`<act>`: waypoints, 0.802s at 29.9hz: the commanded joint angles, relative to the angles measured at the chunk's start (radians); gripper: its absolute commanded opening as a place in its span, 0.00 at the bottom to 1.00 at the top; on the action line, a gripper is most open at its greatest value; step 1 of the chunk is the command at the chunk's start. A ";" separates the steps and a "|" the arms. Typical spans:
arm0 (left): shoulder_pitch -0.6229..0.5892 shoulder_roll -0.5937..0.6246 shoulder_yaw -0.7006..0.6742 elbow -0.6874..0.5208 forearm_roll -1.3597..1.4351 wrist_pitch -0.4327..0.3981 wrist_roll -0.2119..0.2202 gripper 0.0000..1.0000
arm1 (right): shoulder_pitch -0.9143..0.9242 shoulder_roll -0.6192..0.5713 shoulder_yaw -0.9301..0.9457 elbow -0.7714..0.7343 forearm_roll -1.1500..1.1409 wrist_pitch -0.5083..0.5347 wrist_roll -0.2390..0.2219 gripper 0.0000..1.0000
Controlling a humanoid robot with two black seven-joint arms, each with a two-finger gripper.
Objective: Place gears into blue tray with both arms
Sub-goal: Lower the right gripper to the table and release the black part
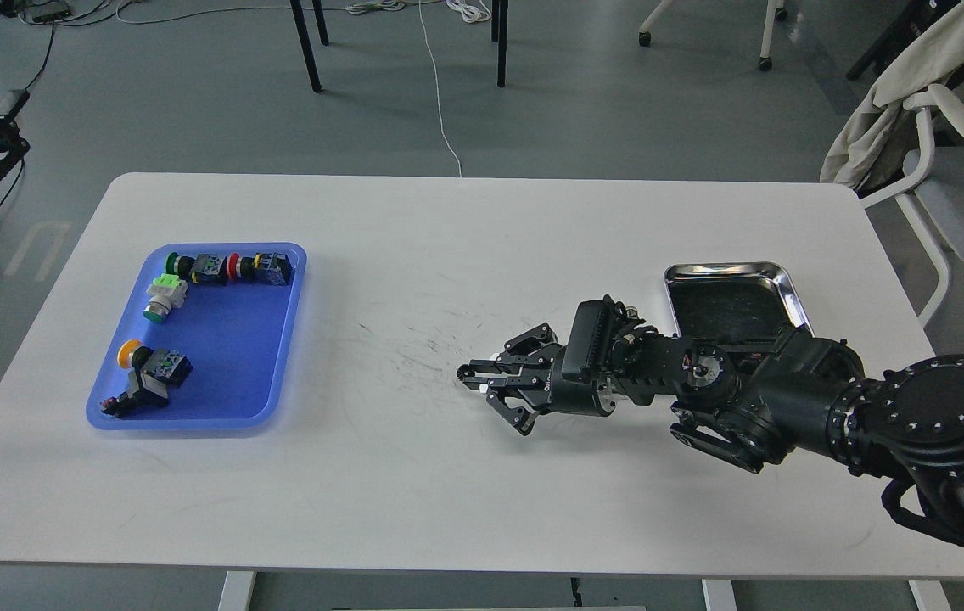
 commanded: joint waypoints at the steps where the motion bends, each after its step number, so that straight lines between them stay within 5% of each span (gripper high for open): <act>1: 0.000 0.001 0.000 0.000 -0.001 0.000 0.000 0.99 | -0.002 0.000 0.000 0.000 0.000 0.000 0.000 0.01; 5: 0.000 0.002 0.000 0.000 -0.001 0.000 0.000 0.99 | -0.003 0.000 0.002 0.000 0.000 0.000 0.000 0.06; 9: 0.000 0.002 0.000 0.000 -0.001 0.000 0.000 0.99 | -0.003 0.000 0.002 0.000 0.000 0.000 0.000 0.31; 13: 0.000 0.002 -0.002 0.000 -0.001 0.000 0.000 0.99 | -0.005 0.000 0.003 0.002 0.003 0.000 0.000 0.41; 22: 0.000 0.007 -0.002 0.000 -0.001 -0.001 0.000 0.99 | -0.005 0.000 0.006 0.002 0.006 0.000 0.000 0.46; 24: 0.000 0.012 -0.002 0.000 -0.001 -0.001 0.000 0.99 | -0.003 0.000 0.021 -0.001 0.023 0.000 0.000 0.55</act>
